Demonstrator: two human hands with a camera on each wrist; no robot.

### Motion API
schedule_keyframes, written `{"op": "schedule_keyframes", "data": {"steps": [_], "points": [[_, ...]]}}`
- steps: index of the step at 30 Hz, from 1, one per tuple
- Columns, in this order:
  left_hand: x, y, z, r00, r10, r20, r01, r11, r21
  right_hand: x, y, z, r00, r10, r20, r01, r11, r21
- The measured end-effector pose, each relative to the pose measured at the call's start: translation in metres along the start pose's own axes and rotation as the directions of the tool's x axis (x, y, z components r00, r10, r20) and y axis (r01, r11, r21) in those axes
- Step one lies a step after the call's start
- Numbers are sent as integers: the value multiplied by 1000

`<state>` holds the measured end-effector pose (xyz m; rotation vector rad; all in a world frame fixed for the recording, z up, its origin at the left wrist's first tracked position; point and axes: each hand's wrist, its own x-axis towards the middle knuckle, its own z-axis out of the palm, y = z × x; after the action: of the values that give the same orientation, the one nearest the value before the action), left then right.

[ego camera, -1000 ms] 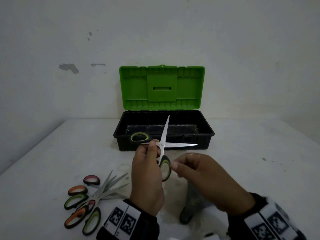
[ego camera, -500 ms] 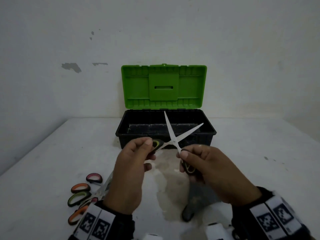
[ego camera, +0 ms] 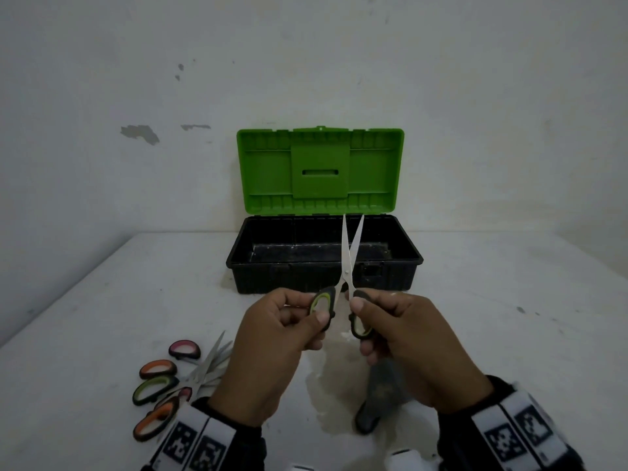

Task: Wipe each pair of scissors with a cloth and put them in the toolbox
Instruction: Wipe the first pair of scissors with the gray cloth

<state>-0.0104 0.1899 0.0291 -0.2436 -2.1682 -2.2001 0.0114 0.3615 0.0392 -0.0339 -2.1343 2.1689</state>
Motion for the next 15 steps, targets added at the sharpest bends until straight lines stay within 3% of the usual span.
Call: {"op": "schedule_keyframes", "data": {"steps": [9,15], "points": [[-6,-3,1,999,13,-29,-13,1000,10,-7,4,25,998,-62,-14,62,997,49],[-10,1,-13,998,-13,-63,15,1000,25,3,-5,32,997,-11,78,8,999,47]]}}
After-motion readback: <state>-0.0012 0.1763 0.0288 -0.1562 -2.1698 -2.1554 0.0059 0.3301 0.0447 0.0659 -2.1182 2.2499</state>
